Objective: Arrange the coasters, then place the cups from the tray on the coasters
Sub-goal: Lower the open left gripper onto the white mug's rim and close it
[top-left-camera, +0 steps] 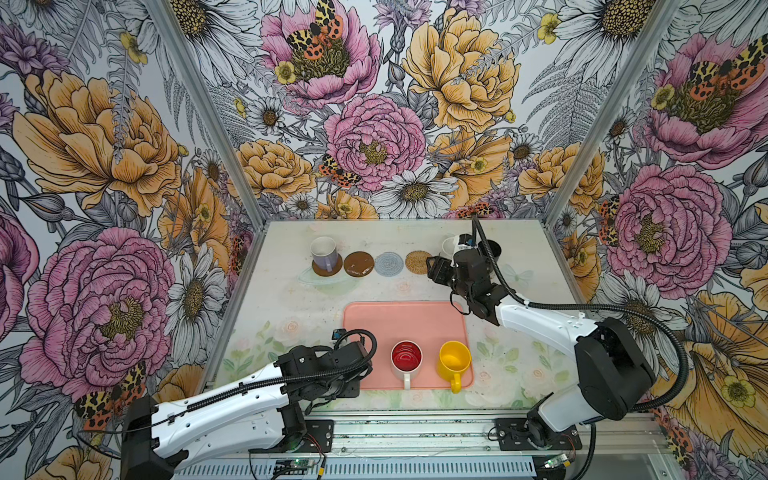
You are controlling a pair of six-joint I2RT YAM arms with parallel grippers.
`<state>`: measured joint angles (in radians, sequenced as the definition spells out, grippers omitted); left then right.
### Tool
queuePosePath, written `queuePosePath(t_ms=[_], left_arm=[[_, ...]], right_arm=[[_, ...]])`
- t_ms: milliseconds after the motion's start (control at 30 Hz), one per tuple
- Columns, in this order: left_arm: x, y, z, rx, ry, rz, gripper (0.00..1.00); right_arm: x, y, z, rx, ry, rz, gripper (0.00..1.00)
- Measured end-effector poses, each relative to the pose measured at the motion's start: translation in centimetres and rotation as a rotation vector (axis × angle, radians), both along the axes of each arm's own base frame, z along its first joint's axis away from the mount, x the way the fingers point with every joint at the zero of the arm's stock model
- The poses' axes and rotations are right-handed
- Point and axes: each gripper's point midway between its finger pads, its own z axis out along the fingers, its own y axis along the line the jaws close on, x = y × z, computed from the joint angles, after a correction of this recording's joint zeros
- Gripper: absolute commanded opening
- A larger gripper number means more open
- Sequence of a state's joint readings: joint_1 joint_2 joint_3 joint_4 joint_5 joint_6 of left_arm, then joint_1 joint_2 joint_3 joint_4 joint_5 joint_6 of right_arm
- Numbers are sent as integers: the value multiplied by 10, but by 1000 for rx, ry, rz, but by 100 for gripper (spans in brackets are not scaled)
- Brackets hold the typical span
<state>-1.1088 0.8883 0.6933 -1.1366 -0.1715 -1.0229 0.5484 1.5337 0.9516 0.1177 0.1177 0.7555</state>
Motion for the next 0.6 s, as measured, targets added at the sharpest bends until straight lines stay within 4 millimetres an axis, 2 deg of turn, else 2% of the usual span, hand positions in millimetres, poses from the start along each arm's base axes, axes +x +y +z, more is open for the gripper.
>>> queuePosePath(t_ms=[600], left_arm=[[3, -7, -25, 20, 17, 20, 33]], right_arm=[[1, 1, -3, 10, 13, 7, 66]])
